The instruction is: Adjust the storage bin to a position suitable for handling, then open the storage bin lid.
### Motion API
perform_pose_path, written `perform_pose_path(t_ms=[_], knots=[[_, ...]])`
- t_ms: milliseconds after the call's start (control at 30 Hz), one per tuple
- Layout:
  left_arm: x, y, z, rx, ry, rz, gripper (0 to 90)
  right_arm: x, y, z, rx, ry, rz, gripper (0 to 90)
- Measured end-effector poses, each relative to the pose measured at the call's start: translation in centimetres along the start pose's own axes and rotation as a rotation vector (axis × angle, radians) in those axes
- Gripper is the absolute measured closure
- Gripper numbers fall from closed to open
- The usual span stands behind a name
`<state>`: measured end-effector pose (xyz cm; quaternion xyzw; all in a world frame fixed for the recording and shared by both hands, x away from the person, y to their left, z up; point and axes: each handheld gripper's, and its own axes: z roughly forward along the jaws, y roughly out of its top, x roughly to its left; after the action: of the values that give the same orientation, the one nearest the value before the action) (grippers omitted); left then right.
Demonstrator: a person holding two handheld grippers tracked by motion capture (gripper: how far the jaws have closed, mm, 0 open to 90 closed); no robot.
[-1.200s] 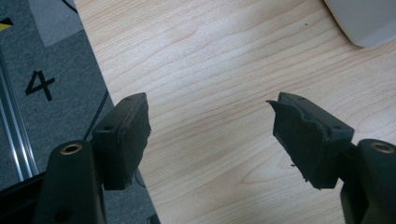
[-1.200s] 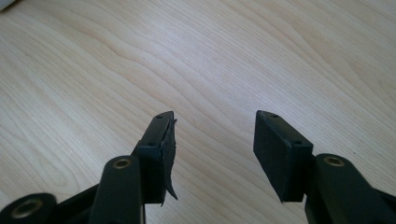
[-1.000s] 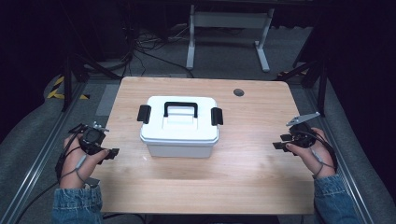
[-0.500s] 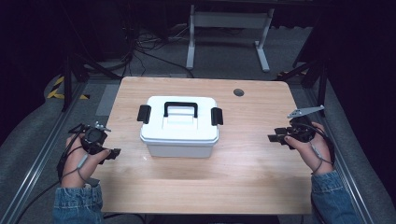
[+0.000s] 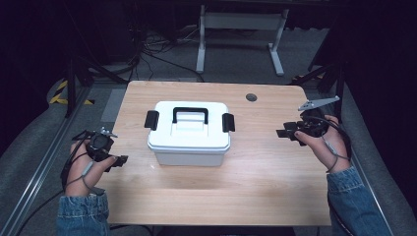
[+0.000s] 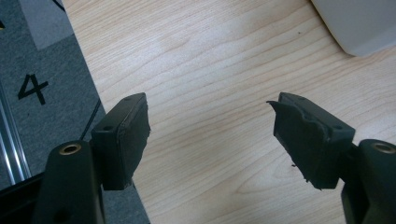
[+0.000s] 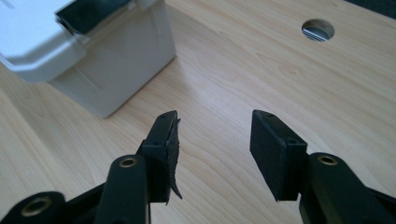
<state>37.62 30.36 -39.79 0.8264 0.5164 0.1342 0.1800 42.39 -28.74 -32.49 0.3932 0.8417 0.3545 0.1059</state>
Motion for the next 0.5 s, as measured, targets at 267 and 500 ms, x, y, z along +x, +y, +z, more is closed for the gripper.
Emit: perform_pose_path(t_ms=[267, 500], knots=[[0.0, 0.2, 0.1, -0.002, -0.004, 0.003, 27.7, 1.2, 2.9, -0.3, 0.036, 0.014, -0.022, 51.2], [0.0, 0.3, 0.1, -0.009, -0.002, 0.000, 27.8, 2.0, 5.3, 0.2, 0.060, 0.034, -0.087, 50.7]])
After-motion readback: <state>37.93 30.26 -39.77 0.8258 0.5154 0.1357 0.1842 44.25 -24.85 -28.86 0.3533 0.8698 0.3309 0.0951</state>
